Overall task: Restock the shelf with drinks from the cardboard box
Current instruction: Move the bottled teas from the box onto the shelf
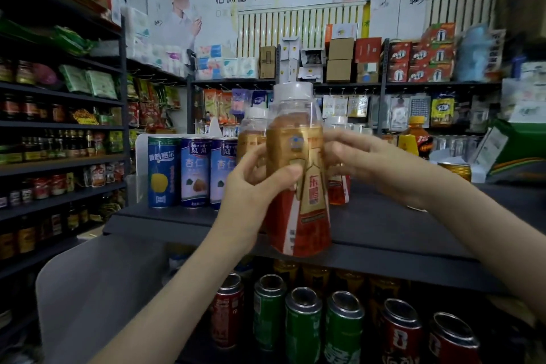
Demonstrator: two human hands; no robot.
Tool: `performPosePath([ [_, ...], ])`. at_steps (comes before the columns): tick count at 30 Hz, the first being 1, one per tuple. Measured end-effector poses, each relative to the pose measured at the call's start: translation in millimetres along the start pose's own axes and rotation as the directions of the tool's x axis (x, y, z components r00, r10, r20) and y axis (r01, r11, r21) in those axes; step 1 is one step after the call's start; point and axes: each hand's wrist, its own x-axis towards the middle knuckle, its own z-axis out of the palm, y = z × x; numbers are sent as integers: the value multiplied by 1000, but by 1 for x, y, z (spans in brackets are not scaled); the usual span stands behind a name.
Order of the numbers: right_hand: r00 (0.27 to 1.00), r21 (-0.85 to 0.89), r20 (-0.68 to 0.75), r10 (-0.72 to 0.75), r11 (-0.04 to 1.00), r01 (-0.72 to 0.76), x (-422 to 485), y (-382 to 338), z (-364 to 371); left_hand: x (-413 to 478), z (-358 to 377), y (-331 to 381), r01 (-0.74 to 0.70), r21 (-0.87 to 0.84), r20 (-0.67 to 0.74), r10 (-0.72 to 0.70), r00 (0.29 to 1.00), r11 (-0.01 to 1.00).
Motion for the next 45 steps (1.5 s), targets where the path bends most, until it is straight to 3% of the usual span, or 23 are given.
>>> performPosePath([
  [2, 979, 47, 190, 74, 995, -84, -15, -4, 3, 2, 16, 0, -22, 23, 68, 20, 997, 999],
  [5, 988, 183, 120, 97, 976, -118, -26, 4, -2, 8, 28, 0, -37, 113, 194, 15, 981, 993],
  [7, 996, 171, 26, 85, 981, -88, -29, 9, -7, 17, 30, -2, -113, 363, 235, 26, 972, 925],
  [9, 994, 166, -37, 100, 982, -92, -30, 13, -10, 30, 25, -11, -261, 684, 227, 141, 964, 681],
  [12, 981, 135, -120, 152, 981, -136, -24, 24, -11, 40, 10, -25, -388, 836, 249, 361, 899, 389],
  [16, 924, 141, -282, 257, 964, -225, -4, 50, -14, 45, -16, -53, -430, 902, 402, 270, 875, 49],
  [21, 895, 213, -280, 347, 932, -294, 23, 71, -24, 50, -30, -66, -500, 853, 522, 206, 828, -151],
  [25, 883, 189, -269, 384, 920, -343, 36, 79, -24, 53, -35, -64, -530, 824, 565, 215, 797, -200],
  [36, 878, 160, -312, 363, 931, -328, 38, 83, -17, 52, -34, -63, -550, 827, 562, 178, 808, -117],
  [40, 857, -109, -415, 304, 919, -379, 33, 80, -7, 53, -33, -67, -556, 824, 566, 184, 803, -108],
  [45, 861, -555, -499, 98, 727, -405, 6, 73, 20, 46, -35, -68, -591, 805, 585, 230, 778, -50],
])
